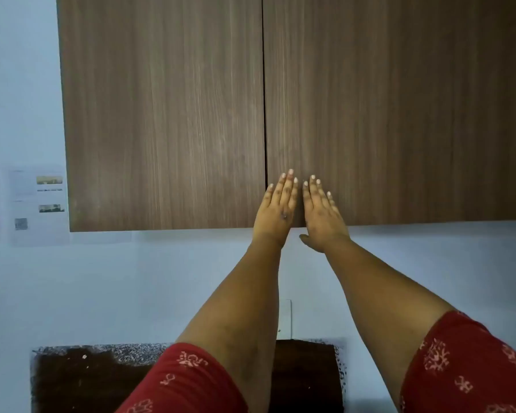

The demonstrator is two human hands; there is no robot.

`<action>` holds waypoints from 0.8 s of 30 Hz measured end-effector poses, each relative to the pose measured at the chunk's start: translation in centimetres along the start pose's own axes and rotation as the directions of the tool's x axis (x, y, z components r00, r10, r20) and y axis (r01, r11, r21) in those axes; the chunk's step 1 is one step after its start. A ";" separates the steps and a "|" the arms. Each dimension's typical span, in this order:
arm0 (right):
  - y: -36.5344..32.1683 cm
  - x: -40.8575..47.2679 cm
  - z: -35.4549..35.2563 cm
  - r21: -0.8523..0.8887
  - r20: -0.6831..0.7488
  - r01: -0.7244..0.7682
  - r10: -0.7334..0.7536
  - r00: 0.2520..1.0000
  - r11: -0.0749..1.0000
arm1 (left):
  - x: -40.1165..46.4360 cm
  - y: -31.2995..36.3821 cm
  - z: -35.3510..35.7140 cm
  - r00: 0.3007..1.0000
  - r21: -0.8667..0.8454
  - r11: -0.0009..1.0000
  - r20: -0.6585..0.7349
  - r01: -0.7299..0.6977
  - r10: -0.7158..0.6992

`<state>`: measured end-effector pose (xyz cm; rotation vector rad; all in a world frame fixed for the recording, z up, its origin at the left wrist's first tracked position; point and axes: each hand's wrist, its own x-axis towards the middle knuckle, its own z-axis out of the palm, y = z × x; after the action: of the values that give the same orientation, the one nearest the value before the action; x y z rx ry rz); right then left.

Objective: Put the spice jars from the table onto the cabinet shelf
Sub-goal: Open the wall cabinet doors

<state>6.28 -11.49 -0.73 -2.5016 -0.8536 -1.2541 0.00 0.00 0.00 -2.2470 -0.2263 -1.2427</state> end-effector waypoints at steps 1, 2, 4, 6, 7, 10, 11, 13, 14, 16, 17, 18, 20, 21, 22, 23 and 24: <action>0.0 0.2 0.5 -0.019 -0.007 0.014 -0.014 1.000 1.000 | 0.2 0.2 0.1 1.000 0.037 0.999 -0.009 -0.003 0.004; 0.0 0.4 0.5 -0.002 0.004 0.014 -0.014 1.000 1.000 | 0.3 0.1 0.1 1.000 0.037 0.999 0.005 -0.018 0.018; -0.1 0.7 1.1 0.003 -0.007 -0.002 0.002 1.000 1.000 | 0.4 0.4 0.9 0.999 0.047 0.998 0.011 -0.038 0.037; -0.1 1.1 1.4 0.011 -0.018 -0.004 0.004 1.000 1.000 | 0.3 0.5 1.5 0.998 0.021 0.999 0.042 -0.046 0.045; -0.2 1.1 1.6 0.015 -0.026 -0.005 0.005 1.000 1.000 | 0.2 0.6 1.8 0.997 0.006 0.999 0.054 -0.048 0.047; -0.5 0.7 1.6 0.040 -0.052 -0.018 0.020 0.998 0.999 | -0.2 0.5 1.7 0.996 -0.078 0.996 0.074 -0.041 0.047; -0.7 0.6 1.7 0.056 -0.059 -0.025 0.028 0.998 0.998 | -0.2 0.5 1.6 0.996 -0.110 0.993 0.071 -0.044 0.052; -1.3 0.1 1.6 0.078 -0.065 -0.050 0.055 0.996 0.996 | -0.3 0.4 1.2 0.995 -0.126 0.990 0.063 -0.064 0.072; -1.6 -0.2 1.5 0.081 -0.071 -0.067 0.073 0.995 0.994 | -0.4 0.4 1.0 0.995 -0.133 0.989 0.054 -0.070 0.078; -2.2 -0.9 1.2 0.081 -0.095 -0.107 0.115 0.989 0.991 | -0.9 0.6 0.3 0.996 -0.149 0.986 0.023 -0.078 0.083; -2.3 -1.2 1.1 0.091 -0.112 -0.122 0.132 0.985 0.988 | -1.2 0.8 0.0 0.996 -0.161 0.983 -0.003 -0.091 0.092; -2.4 -1.5 0.8 0.105 -0.125 -0.138 0.151 0.981 0.985 | -1.5 0.9 -0.3 0.994 -0.190 0.976 -0.035 -0.106 0.101; -2.6 -2.5 -0.1 0.123 -0.148 -0.165 0.183 0.972 0.979 | -2.4 1.0 -1.2 0.983 -0.306 0.940 -0.140 -0.154 0.116; -2.7 -3.0 -0.6 0.131 -0.161 -0.177 0.197 0.967 0.975 | -3.0 1.0 -1.8 0.974 -0.380 0.908 -0.200 -0.175 0.105; -2.8 -3.5 -1.2 0.134 -0.171 -0.193 0.215 0.962 0.972 | -3.5 1.1 -2.4 0.969 -0.448 0.876 -0.235 -0.177 0.075; -2.9 -3.9 -1.8 0.134 -0.182 -0.212 0.235 0.955 0.968 | -4.1 1.0 -3.2 0.970 -0.511 0.847 -0.241 -0.150 0.026; -3.0 -4.4 -2.4 0.129 -0.191 -0.232 0.254 0.948 0.964 | -4.5 0.9 -3.7 0.974 -0.565 0.818 -0.223 -0.103 -0.032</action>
<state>0.88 -11.87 -2.90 -2.2623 -0.5279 -1.3168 -4.84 -2.28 -2.46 -2.5477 0.3274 -1.7037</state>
